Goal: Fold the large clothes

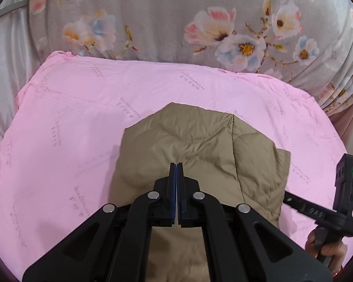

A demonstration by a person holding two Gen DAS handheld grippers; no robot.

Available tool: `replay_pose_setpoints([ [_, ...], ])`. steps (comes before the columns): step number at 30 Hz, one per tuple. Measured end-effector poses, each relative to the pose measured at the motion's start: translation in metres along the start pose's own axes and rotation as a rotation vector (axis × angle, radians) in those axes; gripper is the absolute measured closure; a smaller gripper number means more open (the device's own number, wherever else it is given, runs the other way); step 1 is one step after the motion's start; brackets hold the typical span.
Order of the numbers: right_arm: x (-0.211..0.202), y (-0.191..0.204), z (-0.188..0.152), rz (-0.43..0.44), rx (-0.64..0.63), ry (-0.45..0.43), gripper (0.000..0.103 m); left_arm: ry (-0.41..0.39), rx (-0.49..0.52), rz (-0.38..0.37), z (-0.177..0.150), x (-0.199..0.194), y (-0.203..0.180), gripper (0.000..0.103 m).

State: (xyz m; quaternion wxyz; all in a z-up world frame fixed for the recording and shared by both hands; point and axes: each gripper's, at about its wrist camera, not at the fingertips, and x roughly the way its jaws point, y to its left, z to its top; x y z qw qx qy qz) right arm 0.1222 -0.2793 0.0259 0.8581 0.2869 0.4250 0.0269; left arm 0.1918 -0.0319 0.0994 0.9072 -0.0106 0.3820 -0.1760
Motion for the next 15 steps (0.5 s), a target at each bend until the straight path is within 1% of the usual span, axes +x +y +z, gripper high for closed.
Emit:
replay_pose_setpoints([
  [1, 0.008, 0.003, 0.003, 0.014, -0.007, 0.007, 0.056, 0.015, 0.004, 0.000, 0.002, 0.010, -0.004, 0.103],
  [2, 0.014, 0.008, 0.005, 0.021, -0.024, 0.008, 0.057, 0.040, 0.013, -0.017, 0.002, 0.024, -0.009, 0.103],
  [3, 0.021, 0.013, 0.008, 0.006, -0.051, 0.008, 0.058, 0.056, 0.014, -0.022, 0.000, 0.034, -0.013, 0.103],
  [4, 0.025, 0.015, 0.008, -0.002, -0.065, 0.013, 0.068, 0.063, 0.023, 0.002, -0.002, 0.047, -0.018, 0.103],
  [5, 0.031, 0.015, 0.010, -0.009, -0.071, 0.020, 0.073, 0.059, 0.033, 0.019, -0.003, 0.054, -0.020, 0.103],
  [6, 0.036, 0.014, 0.011, -0.014, -0.070, 0.019, 0.074, 0.048, 0.042, 0.036, -0.006, 0.061, -0.023, 0.103],
  [8, 0.042, 0.009, 0.011, -0.008, -0.066, 0.018, 0.077, 0.036, 0.047, 0.043, -0.009, 0.069, -0.025, 0.103],
  [11, 0.047, -0.002, 0.007, 0.030, -0.053, 0.012, 0.078, 0.012, 0.061, 0.055, -0.014, 0.076, -0.028, 0.103],
  [15, 0.054, -0.008, 0.003, 0.035, -0.044, -0.021, 0.080, -0.023, 0.088, 0.088, -0.021, 0.084, -0.035, 0.103],
])
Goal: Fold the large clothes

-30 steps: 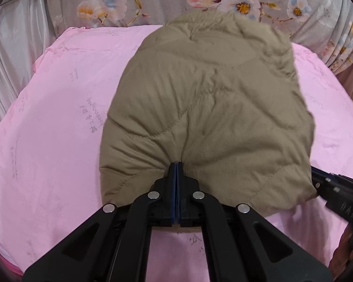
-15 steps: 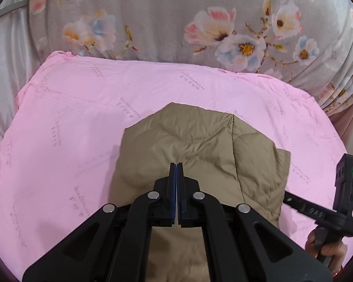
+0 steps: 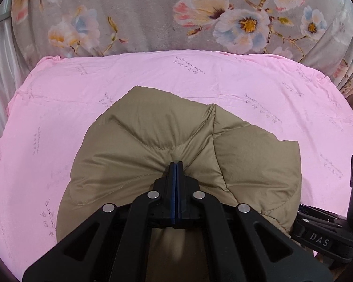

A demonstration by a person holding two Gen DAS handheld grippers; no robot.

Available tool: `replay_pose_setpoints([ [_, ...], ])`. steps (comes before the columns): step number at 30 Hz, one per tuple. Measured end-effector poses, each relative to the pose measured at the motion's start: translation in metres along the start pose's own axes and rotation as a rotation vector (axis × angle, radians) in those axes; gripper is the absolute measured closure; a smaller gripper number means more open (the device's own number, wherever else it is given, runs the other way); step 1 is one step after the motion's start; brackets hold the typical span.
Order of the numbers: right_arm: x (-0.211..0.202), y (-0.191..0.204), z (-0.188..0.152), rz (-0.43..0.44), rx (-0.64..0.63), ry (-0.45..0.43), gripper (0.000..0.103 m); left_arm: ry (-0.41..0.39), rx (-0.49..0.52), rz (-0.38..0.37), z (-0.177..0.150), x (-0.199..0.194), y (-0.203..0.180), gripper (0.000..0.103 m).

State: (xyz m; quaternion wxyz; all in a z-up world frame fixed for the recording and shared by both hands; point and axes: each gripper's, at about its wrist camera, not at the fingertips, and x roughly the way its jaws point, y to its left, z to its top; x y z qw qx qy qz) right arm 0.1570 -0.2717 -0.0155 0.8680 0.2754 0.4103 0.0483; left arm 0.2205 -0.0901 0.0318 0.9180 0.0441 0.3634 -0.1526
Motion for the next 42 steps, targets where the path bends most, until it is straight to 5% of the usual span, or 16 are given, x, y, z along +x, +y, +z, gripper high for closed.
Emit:
replay_pose_setpoints([
  [21, 0.003, -0.002, -0.011, -0.027, -0.029, -0.069, 0.082, -0.029, 0.037, 0.055, -0.007, 0.020, -0.008, 0.103],
  [25, -0.012, 0.008, -0.012, -0.075, -0.037, -0.057, 0.077, -0.026, 0.017, 0.010, -0.007, 0.006, -0.001, 0.102],
  [26, -0.021, 0.011, -0.015, -0.093, -0.047, -0.067, 0.071, -0.032, 0.009, -0.006, -0.008, -0.006, 0.005, 0.096],
  [28, -0.044, 0.012, -0.022, -0.126, -0.065, -0.089, 0.060, -0.055, -0.009, -0.017, -0.013, -0.030, 0.016, 0.063],
  [29, -0.056, 0.009, -0.027, -0.128, -0.059, -0.092, 0.051, -0.067, -0.024, -0.019, -0.017, -0.046, 0.025, 0.026],
  [30, -0.064, 0.003, -0.032, -0.112, -0.039, -0.088, 0.047, -0.077, -0.046, -0.015, -0.023, -0.060, 0.036, 0.011],
  [32, -0.074, -0.011, -0.043, -0.037, 0.026, -0.053, 0.036, -0.088, -0.087, -0.013, -0.034, -0.080, 0.055, 0.006],
  [35, -0.069, -0.028, -0.065, 0.058, 0.122, 0.023, 0.035, 0.014, -0.158, -0.031, -0.055, -0.082, 0.089, 0.006],
  [42, -0.056, -0.015, -0.092, 0.079, 0.130, 0.065, 0.034, 0.155, -0.449, -0.308, -0.102, -0.061, 0.142, 0.005],
])
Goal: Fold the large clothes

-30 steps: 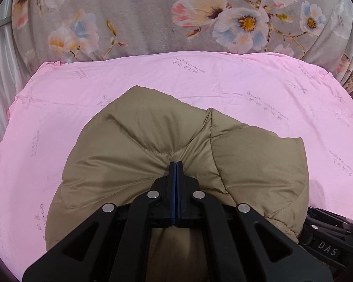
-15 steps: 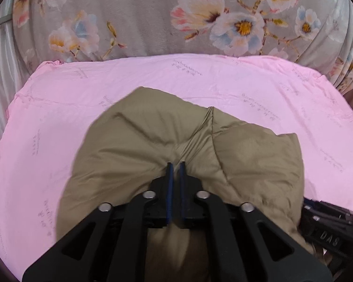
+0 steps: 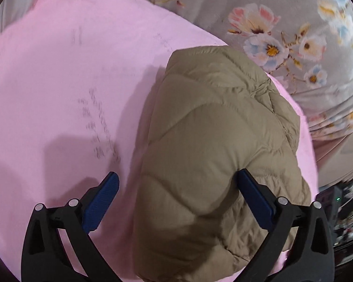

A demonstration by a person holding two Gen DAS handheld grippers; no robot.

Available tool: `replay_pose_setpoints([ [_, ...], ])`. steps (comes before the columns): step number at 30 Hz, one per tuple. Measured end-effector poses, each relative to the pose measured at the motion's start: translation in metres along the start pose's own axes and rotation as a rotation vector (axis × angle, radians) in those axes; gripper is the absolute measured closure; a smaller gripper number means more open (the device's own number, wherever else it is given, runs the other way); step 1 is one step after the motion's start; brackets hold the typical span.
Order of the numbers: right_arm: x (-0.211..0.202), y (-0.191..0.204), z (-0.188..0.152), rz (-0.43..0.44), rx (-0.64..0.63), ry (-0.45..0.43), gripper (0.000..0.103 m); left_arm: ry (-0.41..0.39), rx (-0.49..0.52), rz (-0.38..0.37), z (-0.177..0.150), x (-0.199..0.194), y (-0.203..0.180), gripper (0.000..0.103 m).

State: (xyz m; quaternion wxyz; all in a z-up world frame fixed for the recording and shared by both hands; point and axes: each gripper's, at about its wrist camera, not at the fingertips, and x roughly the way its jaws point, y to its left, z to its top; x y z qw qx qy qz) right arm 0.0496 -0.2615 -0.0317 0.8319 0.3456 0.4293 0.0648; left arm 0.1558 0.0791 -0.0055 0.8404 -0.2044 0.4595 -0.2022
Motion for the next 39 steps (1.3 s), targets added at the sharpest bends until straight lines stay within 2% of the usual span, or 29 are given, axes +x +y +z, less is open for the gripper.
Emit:
replay_pose_setpoints([
  [3, 0.008, 0.008, -0.001, 0.007, -0.012, 0.023, 0.033, 0.061, -0.013, -0.107, -0.007, 0.015, -0.004, 0.005],
  [4, 0.011, 0.009, 0.000, 0.008, -0.014, 0.025, 0.033, 0.047, 0.007, -0.072, -0.008, 0.020, -0.011, 0.005],
  [7, 0.018, 0.013, 0.006, 0.014, -0.029, 0.021, 0.033, 0.024, 0.051, -0.044, -0.008, 0.026, -0.023, 0.005],
  [9, 0.023, 0.015, 0.010, 0.041, -0.036, 0.023, 0.043, 0.014, 0.063, -0.051, -0.003, 0.029, -0.026, 0.005],
  [10, 0.024, 0.018, 0.012, 0.044, -0.042, 0.020, 0.052, 0.010, 0.071, -0.053, -0.002, 0.029, -0.027, 0.005],
  [13, 0.015, 0.040, 0.019, 0.009, -0.140, -0.040, 0.079, -0.043, 0.137, -0.033, 0.004, 0.021, -0.041, 0.021],
  [14, 0.011, 0.048, 0.023, 0.002, -0.164, -0.066, 0.084, -0.072, 0.171, -0.032, 0.009, 0.017, -0.051, 0.028],
  [18, -0.006, 0.078, 0.051, -0.035, -0.277, -0.197, 0.087, -0.145, 0.226, -0.067, 0.036, 0.012, -0.076, 0.035],
  [24, 0.003, 0.116, 0.103, -0.063, -0.421, -0.339, 0.088, -0.280, 0.290, -0.042, 0.079, 0.019, -0.104, 0.042],
  [28, 0.014, 0.140, 0.134, -0.041, -0.508, -0.420, 0.088, -0.381, 0.322, -0.024, 0.106, 0.023, -0.112, 0.043],
  [32, 0.042, 0.138, 0.165, -0.001, -0.527, -0.423, 0.088, -0.431, 0.324, -0.006, 0.129, 0.043, -0.102, 0.043],
  [35, 0.088, 0.117, 0.185, -0.009, -0.476, -0.332, 0.088, -0.395, 0.336, 0.071, 0.138, 0.075, -0.089, 0.043],
  [37, 0.110, 0.104, 0.186, -0.036, -0.464, -0.297, 0.088, -0.360, 0.337, 0.120, 0.137, 0.098, -0.076, 0.040],
  [39, 0.118, 0.093, 0.181, -0.046, -0.452, -0.282, 0.087, -0.361, 0.345, 0.135, 0.131, 0.105, -0.067, 0.037],
])
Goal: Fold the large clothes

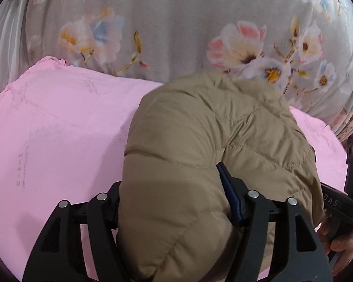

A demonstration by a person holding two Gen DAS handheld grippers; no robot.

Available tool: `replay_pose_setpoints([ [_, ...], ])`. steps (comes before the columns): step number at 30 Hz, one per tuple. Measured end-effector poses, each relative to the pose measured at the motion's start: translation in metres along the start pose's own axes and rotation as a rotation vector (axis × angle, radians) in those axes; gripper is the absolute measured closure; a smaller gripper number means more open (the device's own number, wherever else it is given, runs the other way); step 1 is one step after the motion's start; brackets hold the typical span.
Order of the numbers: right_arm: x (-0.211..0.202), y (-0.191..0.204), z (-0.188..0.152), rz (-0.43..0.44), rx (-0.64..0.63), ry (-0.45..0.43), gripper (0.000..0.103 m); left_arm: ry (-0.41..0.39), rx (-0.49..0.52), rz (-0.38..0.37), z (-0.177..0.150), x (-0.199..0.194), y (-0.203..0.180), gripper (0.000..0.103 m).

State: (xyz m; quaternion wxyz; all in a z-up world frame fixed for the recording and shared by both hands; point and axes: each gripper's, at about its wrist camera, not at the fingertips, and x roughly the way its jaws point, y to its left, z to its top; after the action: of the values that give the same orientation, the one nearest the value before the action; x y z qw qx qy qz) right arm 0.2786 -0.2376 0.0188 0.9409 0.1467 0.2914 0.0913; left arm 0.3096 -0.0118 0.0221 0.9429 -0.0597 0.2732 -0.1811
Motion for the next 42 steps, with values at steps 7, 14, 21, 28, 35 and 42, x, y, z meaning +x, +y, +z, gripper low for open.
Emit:
replay_pose_setpoints([
  [7, 0.003, -0.019, -0.009, -0.020, 0.111, 0.060, 0.076, 0.024, 0.003, 0.017, -0.010, 0.006, 0.005, 0.029],
  [14, -0.066, -0.010, -0.024, -0.148, 0.093, 0.012, 0.061, 0.107, 0.011, 0.070, -0.010, -0.026, 0.004, 0.024],
  [21, -0.113, 0.050, -0.011, -0.183, -0.033, -0.055, 0.093, 0.181, 0.039, 0.133, 0.000, -0.065, -0.021, 0.024],
  [28, -0.067, 0.083, -0.038, -0.288, -0.149, 0.042, 0.095, 0.282, -0.018, 0.166, -0.018, -0.049, -0.034, 0.024],
  [35, -0.044, 0.053, -0.061, -0.350, -0.097, 0.078, 0.098, 0.305, 0.000, 0.200, -0.039, -0.038, -0.035, 0.022],
  [42, -0.027, 0.042, -0.071, -0.355, -0.091, 0.094, 0.099, 0.290, 0.029, 0.221, -0.052, -0.030, -0.040, 0.021],
])
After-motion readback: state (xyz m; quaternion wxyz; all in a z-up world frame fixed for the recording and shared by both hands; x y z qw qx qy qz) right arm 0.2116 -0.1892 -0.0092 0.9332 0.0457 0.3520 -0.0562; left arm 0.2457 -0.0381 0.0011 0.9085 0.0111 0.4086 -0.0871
